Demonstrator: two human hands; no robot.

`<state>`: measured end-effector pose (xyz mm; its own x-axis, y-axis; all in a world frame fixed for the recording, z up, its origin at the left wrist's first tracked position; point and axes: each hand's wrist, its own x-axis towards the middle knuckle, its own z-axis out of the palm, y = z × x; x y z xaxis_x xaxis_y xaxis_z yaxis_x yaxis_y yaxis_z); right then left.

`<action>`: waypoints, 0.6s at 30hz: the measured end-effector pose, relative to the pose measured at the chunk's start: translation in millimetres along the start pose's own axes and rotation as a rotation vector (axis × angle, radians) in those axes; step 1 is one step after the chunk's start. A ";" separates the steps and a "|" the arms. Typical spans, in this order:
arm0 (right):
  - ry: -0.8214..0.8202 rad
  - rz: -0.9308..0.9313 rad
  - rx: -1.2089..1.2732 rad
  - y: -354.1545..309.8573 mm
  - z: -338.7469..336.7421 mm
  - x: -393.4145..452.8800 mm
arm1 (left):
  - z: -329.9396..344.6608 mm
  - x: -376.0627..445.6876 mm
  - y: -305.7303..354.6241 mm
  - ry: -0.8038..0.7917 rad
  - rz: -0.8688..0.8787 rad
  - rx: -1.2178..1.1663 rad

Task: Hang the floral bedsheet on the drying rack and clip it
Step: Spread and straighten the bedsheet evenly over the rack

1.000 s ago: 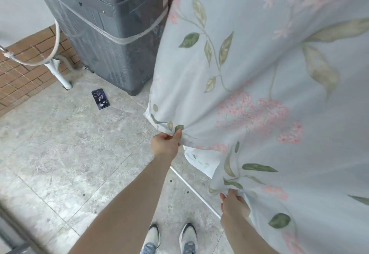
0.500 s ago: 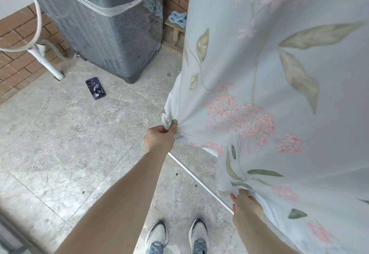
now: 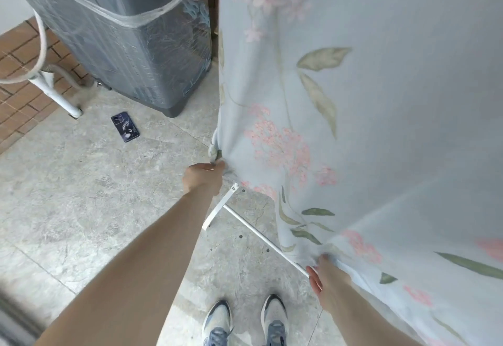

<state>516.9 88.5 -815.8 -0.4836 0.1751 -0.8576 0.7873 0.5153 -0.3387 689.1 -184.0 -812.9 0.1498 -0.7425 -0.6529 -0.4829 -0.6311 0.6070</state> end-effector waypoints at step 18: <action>-0.164 -0.651 -0.615 35.3 -176.7 -220.2 | -95.0 -327.6 -42.1 -0.507 0.289 0.426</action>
<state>583.6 216.4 -570.5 -0.6635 -0.4045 -0.6294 0.0120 0.8354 -0.5495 742.4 64.5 -581.5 -0.4038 -0.6054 -0.6858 -0.7526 -0.2064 0.6253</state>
